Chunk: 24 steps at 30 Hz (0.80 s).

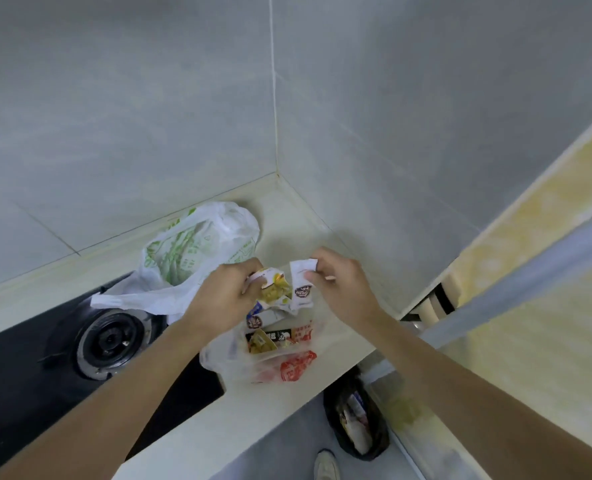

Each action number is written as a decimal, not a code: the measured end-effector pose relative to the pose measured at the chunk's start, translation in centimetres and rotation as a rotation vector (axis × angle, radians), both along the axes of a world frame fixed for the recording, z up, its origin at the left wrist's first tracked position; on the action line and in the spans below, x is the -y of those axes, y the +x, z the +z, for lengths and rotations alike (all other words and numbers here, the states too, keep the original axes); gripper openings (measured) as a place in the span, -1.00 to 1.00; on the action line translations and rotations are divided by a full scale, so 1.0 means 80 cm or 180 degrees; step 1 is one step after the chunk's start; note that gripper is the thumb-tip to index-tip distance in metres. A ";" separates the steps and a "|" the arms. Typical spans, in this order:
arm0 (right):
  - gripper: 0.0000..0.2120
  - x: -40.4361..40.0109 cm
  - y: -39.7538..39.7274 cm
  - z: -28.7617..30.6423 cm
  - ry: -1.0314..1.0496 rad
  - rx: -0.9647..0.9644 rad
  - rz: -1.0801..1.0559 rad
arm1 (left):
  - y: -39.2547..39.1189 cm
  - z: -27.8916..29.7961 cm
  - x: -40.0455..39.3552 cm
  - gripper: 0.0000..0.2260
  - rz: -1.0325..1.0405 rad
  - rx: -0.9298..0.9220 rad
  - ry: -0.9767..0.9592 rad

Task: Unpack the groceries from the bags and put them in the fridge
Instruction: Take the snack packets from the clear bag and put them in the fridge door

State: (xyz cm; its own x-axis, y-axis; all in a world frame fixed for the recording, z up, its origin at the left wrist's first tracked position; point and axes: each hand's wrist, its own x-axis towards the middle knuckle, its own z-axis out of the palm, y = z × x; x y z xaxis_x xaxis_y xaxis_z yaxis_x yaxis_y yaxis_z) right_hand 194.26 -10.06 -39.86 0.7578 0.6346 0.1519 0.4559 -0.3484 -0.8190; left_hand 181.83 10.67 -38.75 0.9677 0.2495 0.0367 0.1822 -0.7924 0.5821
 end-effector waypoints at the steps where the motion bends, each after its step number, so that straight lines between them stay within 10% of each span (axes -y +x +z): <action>1: -0.86 0.009 -0.006 0.021 0.0147 -0.0071 -0.0157 | 0.004 0.020 0.001 -0.76 -0.0124 0.0058 -0.0034; 11: -0.75 0.170 -0.108 0.224 0.0499 0.0407 -0.1509 | 0.051 0.221 0.115 -0.89 -0.1750 0.0825 -0.0094; 24: -0.90 0.522 -0.468 0.369 0.0780 0.1058 -0.3962 | -0.077 0.385 0.582 -0.84 -0.4355 0.1542 -0.0342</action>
